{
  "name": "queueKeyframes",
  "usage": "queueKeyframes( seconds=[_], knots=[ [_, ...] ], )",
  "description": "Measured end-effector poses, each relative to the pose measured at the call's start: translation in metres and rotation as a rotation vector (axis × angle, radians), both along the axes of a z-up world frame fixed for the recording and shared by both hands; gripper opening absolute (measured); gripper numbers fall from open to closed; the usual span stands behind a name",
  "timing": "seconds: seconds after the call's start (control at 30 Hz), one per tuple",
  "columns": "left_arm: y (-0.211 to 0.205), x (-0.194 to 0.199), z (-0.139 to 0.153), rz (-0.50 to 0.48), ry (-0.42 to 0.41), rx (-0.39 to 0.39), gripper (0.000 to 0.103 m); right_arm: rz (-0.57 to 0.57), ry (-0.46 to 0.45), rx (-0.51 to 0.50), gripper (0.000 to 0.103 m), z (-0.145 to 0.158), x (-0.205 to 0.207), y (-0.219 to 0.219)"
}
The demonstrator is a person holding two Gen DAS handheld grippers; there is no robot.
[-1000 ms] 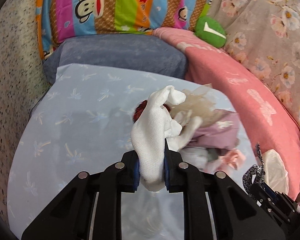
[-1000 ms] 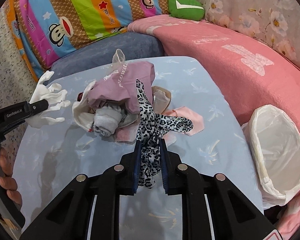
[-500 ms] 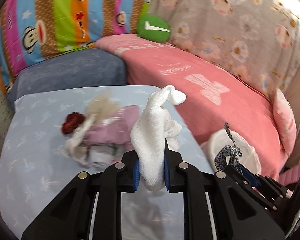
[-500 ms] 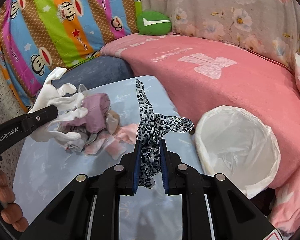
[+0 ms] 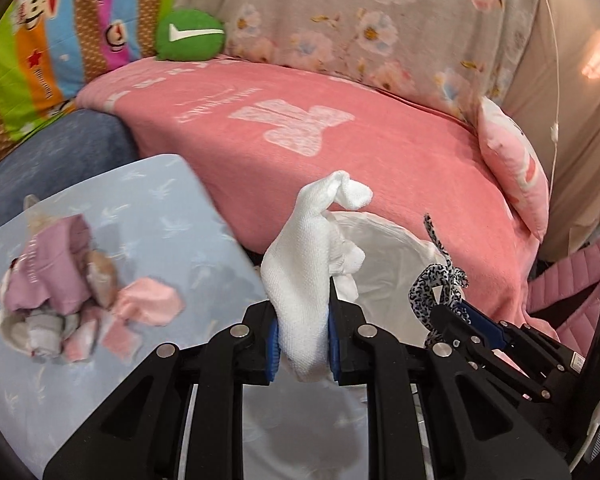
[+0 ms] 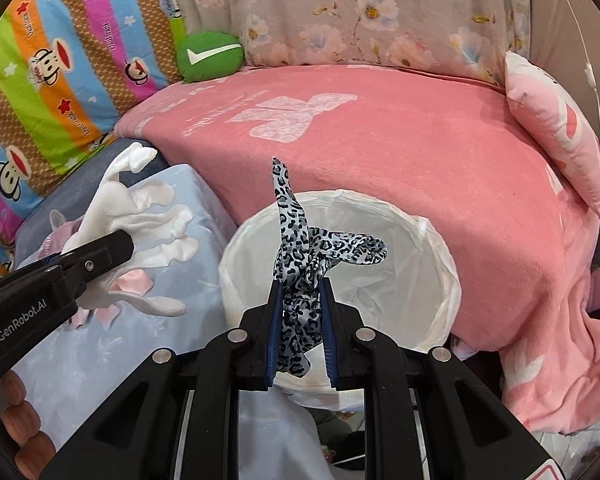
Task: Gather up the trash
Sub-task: 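Carry the leopard scarf over the wastebasket and open the right tool to drop it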
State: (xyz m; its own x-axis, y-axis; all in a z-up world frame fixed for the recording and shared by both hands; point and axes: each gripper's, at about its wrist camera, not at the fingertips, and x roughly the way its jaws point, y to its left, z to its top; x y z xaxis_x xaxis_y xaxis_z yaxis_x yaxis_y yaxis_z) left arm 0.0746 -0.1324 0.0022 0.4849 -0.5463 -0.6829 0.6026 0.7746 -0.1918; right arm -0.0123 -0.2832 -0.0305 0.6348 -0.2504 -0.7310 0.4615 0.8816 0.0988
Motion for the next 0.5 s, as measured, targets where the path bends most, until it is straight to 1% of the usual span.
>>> queueKeyframes(
  seconds=[0.2, 0.3, 0.33, 0.37, 0.4, 0.43, 0.47, 0.5],
  knots=[
    [-0.032, 0.006, -0.012, -0.052, 0.022, 0.02, 0.019, -0.037, 0.019, 0.021, 0.017, -0.015, 0.002, -0.024],
    [-0.042, 0.009, -0.017, -0.072, 0.034, 0.029, 0.021, -0.044, 0.028, 0.029, 0.017, -0.021, 0.006, -0.03],
    [-0.045, 0.011, -0.02, -0.077, 0.042, 0.038, 0.024, -0.044, 0.03, 0.032, 0.017, -0.022, 0.008, -0.031],
    [-0.049, 0.013, -0.022, -0.076, 0.051, 0.05, 0.032, -0.045, 0.031, 0.034, 0.017, -0.024, 0.01, -0.032],
    [-0.05, 0.015, -0.024, -0.07, 0.061, 0.062, 0.038, -0.045, 0.033, 0.034, 0.018, -0.024, 0.01, -0.032],
    [-0.05, 0.018, -0.026, -0.063, 0.069, 0.063, 0.049, -0.044, 0.034, 0.035, 0.018, -0.025, 0.012, -0.032],
    [-0.048, 0.02, -0.026, -0.05, 0.072, 0.056, 0.057, -0.044, 0.036, 0.035, 0.019, -0.025, 0.013, -0.032],
    [-0.046, 0.021, -0.026, -0.035, 0.071, 0.052, 0.061, -0.042, 0.037, 0.033, 0.022, -0.026, 0.014, -0.03]
  ],
)
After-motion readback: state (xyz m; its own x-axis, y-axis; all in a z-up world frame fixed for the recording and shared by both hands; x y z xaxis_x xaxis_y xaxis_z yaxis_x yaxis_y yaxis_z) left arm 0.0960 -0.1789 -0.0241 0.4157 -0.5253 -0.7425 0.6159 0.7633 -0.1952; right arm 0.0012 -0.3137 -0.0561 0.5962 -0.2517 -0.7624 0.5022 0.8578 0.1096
